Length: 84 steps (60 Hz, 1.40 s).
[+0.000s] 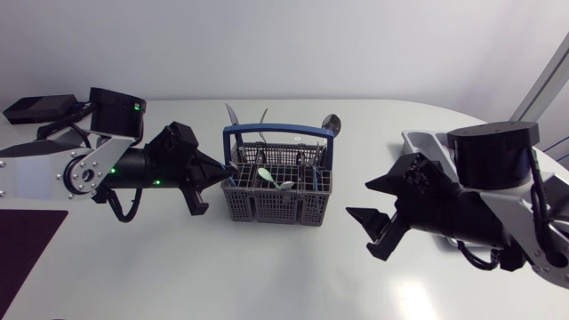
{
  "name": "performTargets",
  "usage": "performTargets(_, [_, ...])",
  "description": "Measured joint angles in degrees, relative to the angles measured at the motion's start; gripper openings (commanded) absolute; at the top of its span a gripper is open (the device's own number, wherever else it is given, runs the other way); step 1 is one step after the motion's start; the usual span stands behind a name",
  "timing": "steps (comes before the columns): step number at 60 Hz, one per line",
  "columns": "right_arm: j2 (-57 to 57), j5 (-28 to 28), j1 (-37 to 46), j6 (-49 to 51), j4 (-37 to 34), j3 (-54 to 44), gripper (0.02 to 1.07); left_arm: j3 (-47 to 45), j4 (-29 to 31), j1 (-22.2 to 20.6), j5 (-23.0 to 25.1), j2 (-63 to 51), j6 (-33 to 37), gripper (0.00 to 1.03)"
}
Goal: Sort the cutlery from the basket into the organizer compartments.
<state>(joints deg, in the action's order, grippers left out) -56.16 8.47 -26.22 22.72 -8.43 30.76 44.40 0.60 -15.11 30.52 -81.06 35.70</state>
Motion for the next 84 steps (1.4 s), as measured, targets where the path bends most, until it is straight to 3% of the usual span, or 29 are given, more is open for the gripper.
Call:
performTargets(11, [0.2, -0.6, -0.8, 0.0, 0.0, 0.0, 0.79, 2.6, 4.9, 0.8, 0.1, 1.0, -0.1, 0.09])
performTargets(28, [0.7, -1.5, -2.9, -0.2, -1.2, 0.0, 0.79, 11.5, 18.2, 0.6, 0.2, 6.9, -0.7, 0.09])
performTargets(50, [2.5, -2.3, -5.2, -1.1, -3.9, 2.5, 0.79, 22.1, 31.7, -1.6, -3.5, 13.2, -0.7, 0.09])
performTargets(63, [5.2, -1.0, -5.6, -2.3, -5.8, 4.7, 0.79, 24.8, 34.1, -4.7, -3.5, 16.0, -4.0, 0.09])
performTargets(84, [3.1, 12.1, -5.6, -7.0, -9.7, 11.6, 0.79, 24.7, 33.5, -11.4, 5.5, 11.6, -14.2, 0.09])
